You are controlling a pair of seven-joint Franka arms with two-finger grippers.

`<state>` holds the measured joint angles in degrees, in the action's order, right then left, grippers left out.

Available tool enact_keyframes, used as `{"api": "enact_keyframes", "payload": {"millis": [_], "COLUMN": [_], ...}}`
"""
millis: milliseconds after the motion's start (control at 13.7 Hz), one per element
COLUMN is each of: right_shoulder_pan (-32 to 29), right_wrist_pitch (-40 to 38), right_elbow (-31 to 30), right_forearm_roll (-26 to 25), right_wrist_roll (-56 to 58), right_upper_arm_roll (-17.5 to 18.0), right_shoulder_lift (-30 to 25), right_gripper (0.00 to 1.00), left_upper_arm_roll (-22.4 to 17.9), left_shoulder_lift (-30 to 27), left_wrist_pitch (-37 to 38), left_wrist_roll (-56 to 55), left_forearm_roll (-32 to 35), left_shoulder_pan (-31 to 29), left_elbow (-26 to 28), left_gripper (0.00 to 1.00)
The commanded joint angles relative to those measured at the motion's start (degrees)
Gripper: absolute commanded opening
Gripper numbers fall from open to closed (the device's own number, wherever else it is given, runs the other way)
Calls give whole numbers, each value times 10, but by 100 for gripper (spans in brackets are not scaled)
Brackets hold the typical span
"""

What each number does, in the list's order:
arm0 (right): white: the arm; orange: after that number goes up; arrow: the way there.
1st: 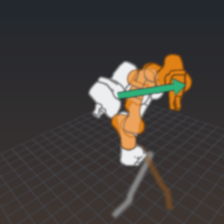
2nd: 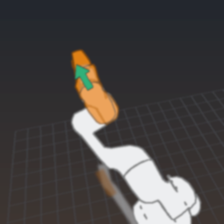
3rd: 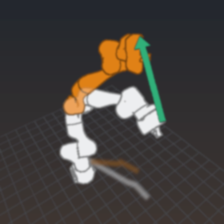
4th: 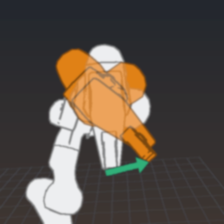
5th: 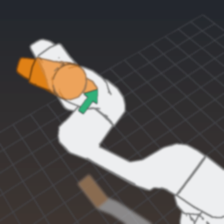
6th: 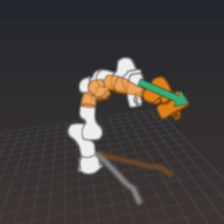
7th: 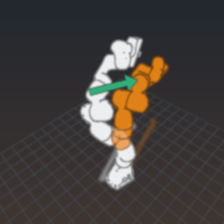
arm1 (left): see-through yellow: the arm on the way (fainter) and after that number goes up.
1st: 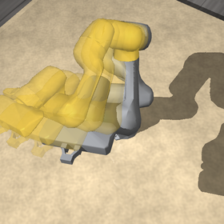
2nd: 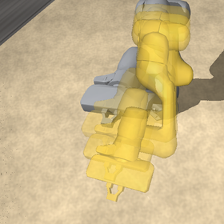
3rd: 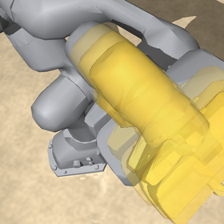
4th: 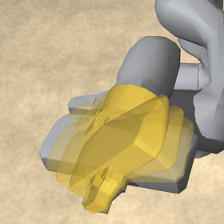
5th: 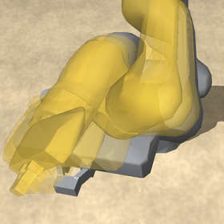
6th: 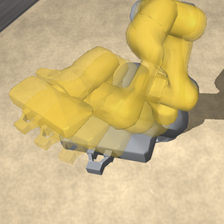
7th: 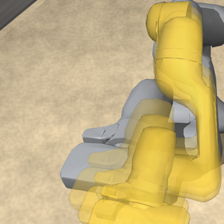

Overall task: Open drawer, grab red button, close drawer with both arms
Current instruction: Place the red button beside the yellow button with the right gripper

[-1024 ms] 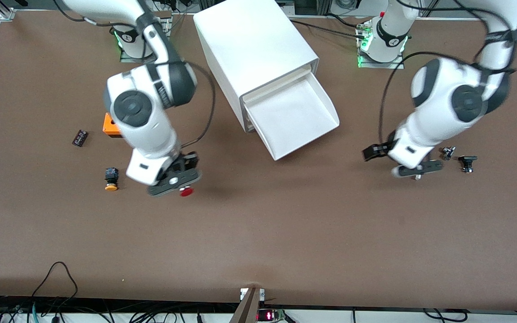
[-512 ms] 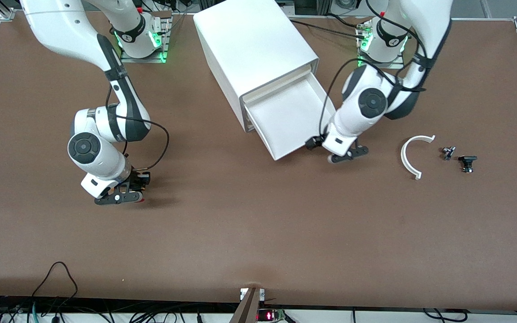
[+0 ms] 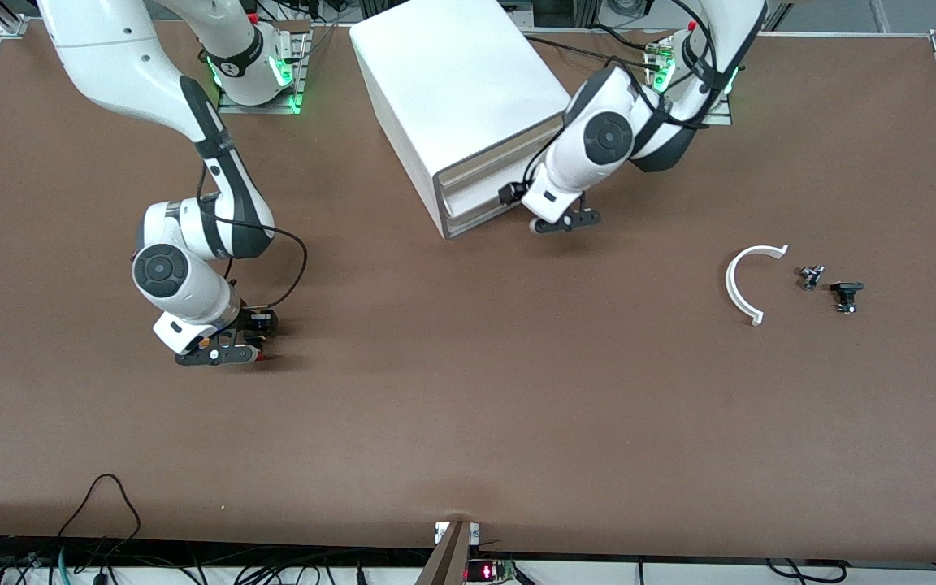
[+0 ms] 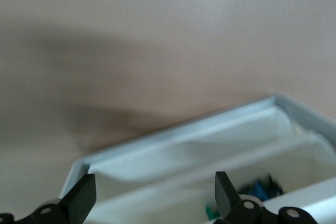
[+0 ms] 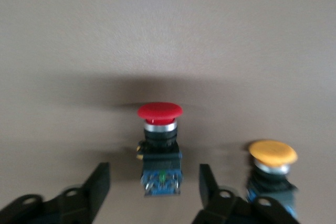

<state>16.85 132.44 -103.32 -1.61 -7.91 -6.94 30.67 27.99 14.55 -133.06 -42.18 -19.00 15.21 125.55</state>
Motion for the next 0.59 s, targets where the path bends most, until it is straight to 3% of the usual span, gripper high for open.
{"api": "enact_keyframes", "payload": {"millis": [0, 293, 512], "right_shoulder_pan": [-7, -7, -18], "right_wrist_pitch": [-141, -285, -354], "right_elbow": [81, 171, 200], "right_forearm_roll": [13, 35, 27], "right_wrist_roll": [-26, -29, -26], "right_upper_arm_roll": [10, 10, 13], "right_shoulder_lift": [-43, -78, -111], "right_gripper": [100, 100, 100], "left_upper_arm_roll": [6, 6, -29], "left_shoulder_lift": [-35, -44, -49], "left_wrist_pitch": [42, 85, 84], "left_wrist_roll": [5, 14, 56], "left_forearm_roll": [-15, -15, -5], "left_shoulder_pan": [-4, -11, -96], "left_elbow": [16, 13, -27], "left_gripper": [100, 100, 100]}}
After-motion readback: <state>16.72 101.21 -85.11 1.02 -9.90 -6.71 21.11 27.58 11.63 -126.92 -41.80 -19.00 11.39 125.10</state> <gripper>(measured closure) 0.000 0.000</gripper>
